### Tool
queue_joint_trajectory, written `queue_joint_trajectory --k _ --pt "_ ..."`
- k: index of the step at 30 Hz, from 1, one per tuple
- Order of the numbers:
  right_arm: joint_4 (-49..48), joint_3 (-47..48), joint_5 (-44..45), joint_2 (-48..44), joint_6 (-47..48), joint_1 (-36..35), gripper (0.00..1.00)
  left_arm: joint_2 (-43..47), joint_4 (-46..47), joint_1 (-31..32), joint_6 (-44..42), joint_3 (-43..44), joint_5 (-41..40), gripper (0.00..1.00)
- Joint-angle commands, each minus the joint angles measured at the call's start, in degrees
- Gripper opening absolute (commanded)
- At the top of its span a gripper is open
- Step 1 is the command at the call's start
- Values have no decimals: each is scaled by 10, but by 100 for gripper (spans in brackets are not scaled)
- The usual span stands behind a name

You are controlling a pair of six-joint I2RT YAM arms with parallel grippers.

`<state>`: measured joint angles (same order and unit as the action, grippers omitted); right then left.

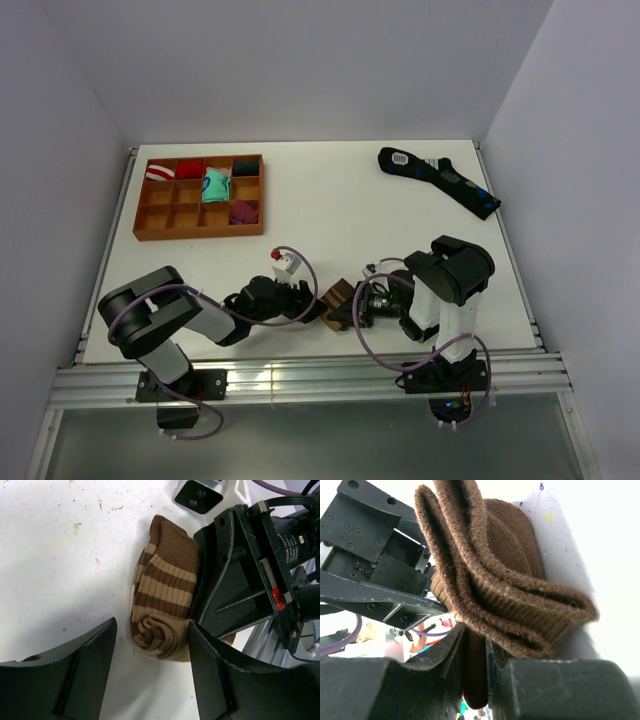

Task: Roll the socks
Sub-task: Roll the sock at the center of the board.

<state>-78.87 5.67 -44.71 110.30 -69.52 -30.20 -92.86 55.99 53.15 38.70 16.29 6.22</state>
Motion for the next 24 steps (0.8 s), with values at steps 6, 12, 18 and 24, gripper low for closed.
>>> queue_joint_trajectory --k 6,12,18,24 --pt "88 -17 23 -1 35 12 10 -16 -40 3 9 23 -20 54" --pt "86 -17 22 0 36 12 11 -32 -59 4 14 31 -28 42" --pt "149 -15 41 -43 72 12 13 -32 -162 4 21 81 -42 25" --pt "318 9 90 -141 146 12 20 -22 -301 4 10 133 -60 11"
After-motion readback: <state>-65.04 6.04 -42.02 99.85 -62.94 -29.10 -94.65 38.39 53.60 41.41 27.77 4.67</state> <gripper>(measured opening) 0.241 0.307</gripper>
